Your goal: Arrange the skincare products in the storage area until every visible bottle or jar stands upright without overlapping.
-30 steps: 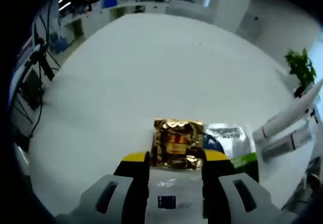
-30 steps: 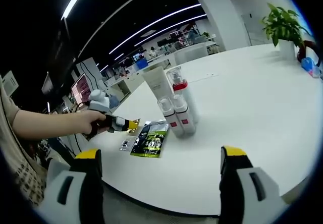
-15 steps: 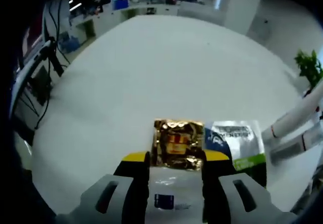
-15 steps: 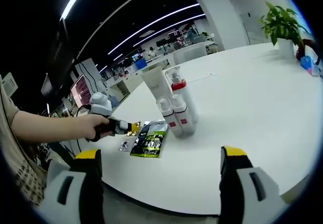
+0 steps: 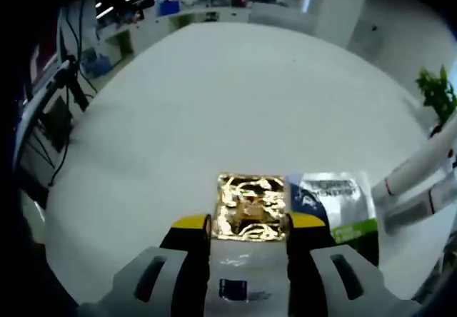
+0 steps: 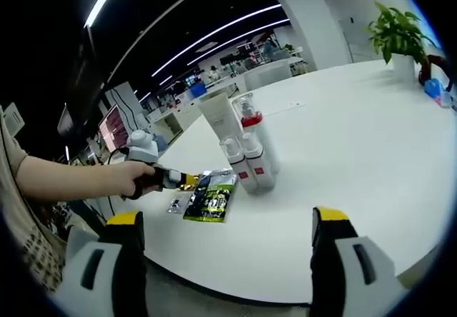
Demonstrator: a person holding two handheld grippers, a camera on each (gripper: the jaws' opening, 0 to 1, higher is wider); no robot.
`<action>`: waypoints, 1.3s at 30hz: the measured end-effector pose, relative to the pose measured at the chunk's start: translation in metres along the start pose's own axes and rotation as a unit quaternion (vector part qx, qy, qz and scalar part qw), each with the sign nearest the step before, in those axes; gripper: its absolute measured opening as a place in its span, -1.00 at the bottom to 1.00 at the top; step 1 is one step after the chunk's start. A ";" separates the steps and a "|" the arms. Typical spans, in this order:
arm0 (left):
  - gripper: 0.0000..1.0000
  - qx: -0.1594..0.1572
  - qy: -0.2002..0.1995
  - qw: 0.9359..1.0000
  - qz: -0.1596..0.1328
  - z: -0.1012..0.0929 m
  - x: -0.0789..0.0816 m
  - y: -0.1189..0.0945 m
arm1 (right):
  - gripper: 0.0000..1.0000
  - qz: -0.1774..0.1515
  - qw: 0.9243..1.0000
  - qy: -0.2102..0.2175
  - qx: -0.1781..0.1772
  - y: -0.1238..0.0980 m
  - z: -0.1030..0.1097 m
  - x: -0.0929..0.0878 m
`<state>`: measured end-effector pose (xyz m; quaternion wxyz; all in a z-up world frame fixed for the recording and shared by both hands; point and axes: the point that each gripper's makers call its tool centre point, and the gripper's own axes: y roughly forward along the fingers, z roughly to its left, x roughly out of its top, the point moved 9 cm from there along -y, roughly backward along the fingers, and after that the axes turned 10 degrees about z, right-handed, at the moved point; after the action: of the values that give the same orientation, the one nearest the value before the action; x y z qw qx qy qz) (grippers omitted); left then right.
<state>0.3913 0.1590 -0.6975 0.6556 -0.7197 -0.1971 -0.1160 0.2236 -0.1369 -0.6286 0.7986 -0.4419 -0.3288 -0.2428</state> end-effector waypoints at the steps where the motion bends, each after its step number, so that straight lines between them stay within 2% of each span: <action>1: -0.23 0.000 0.002 1.000 -0.001 0.000 0.000 0.001 | 0.95 0.000 1.000 0.000 0.000 0.000 0.000 0.000; 9: -0.14 0.002 0.005 1.000 -0.003 0.003 0.000 0.001 | 0.95 0.000 1.000 -0.002 0.000 0.000 0.001 0.000; 13: -0.04 0.011 0.030 0.999 -0.022 0.007 0.002 -0.003 | 0.95 0.000 1.000 -0.002 0.000 0.000 0.002 0.000; 21: 0.12 -0.016 0.035 0.998 -0.048 0.010 0.006 -0.017 | 0.94 0.001 1.000 -0.009 0.004 0.000 0.004 0.001; 22: 0.17 -0.043 0.042 0.996 -0.067 0.007 0.007 -0.021 | 0.94 0.001 1.000 -0.010 0.005 0.000 0.004 0.000; 24: 0.26 -0.066 0.072 0.991 -0.087 0.003 0.005 -0.030 | 0.94 0.000 1.000 -0.013 0.006 0.000 0.005 0.001; 27: 0.33 -0.081 0.115 0.986 -0.088 0.000 -0.001 -0.037 | 0.94 -0.002 1.000 -0.017 0.007 0.000 0.006 0.001; 32: 0.41 -0.101 0.148 0.979 -0.095 0.002 -0.021 -0.052 | 0.94 -0.002 1.000 -0.026 0.011 -0.001 0.008 0.000; 35: 0.44 -0.119 0.179 0.972 -0.095 0.004 -0.036 -0.062 | 0.95 -0.003 0.999 -0.032 0.012 -0.001 0.009 0.000; 36: 0.45 -0.120 0.180 0.971 -0.096 0.005 -0.038 -0.063 | 0.95 -0.002 0.999 -0.033 0.012 -0.001 0.009 0.000; 37: 0.48 -0.130 0.193 0.967 -0.098 0.007 -0.044 -0.068 | 0.95 -0.002 0.999 -0.035 0.014 -0.001 0.010 0.000; 39: 0.49 -0.132 0.199 0.965 -0.104 0.011 -0.050 -0.077 | 0.95 -0.001 0.999 -0.038 0.017 -0.001 0.011 0.000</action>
<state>0.3119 0.1686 -0.6511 0.5648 -0.7380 -0.1193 -0.3496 0.2196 -0.1275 -0.6235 0.7928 -0.4365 -0.3636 -0.2209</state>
